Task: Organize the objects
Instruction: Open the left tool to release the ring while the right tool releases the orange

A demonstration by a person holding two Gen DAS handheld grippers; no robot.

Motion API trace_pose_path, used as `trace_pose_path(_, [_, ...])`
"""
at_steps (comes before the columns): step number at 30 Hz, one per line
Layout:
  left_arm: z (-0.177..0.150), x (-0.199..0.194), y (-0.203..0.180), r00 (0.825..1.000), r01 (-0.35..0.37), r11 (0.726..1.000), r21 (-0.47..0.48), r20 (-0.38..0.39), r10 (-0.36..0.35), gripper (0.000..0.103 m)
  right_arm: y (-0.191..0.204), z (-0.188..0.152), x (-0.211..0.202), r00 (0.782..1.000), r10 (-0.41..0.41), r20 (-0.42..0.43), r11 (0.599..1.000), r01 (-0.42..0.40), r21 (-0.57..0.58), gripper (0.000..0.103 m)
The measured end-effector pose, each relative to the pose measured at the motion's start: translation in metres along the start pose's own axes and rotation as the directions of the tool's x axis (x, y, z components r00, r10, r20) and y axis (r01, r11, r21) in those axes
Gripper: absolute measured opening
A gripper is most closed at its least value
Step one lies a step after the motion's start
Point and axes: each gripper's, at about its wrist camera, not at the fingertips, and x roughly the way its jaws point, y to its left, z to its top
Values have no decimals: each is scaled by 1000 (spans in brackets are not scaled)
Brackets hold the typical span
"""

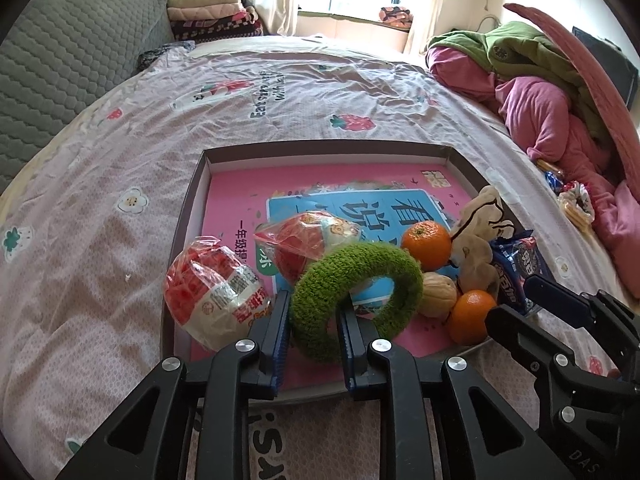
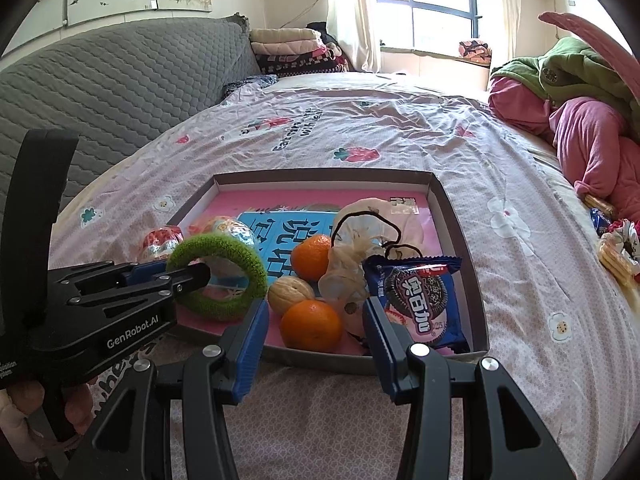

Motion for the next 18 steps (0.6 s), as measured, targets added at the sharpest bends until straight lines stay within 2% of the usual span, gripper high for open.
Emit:
trace_pose_path(5, [-2, -3, 0, 1000, -5, 1000, -2, -5, 5, 25, 3, 0, -3, 1000, 1, 4, 1000, -1, -9, 49])
trace_pose_path(9, [-3, -6, 0, 1000, 1, 1000, -3, -6, -1, 36, 3, 1, -5, 1000, -2, 7, 1000, 2, -9, 50])
trace_pose_path(11, [-4, -8, 0, 1000, 4, 1000, -3, -4, -4, 37, 3, 1, -6, 1000, -4, 9, 1000, 4, -6, 54])
trace_pose_path(18, [-5, -14, -1, 1000, 9, 1000, -3, 2, -9, 41, 3, 3, -8, 1000, -9, 11, 1000, 9, -4, 55])
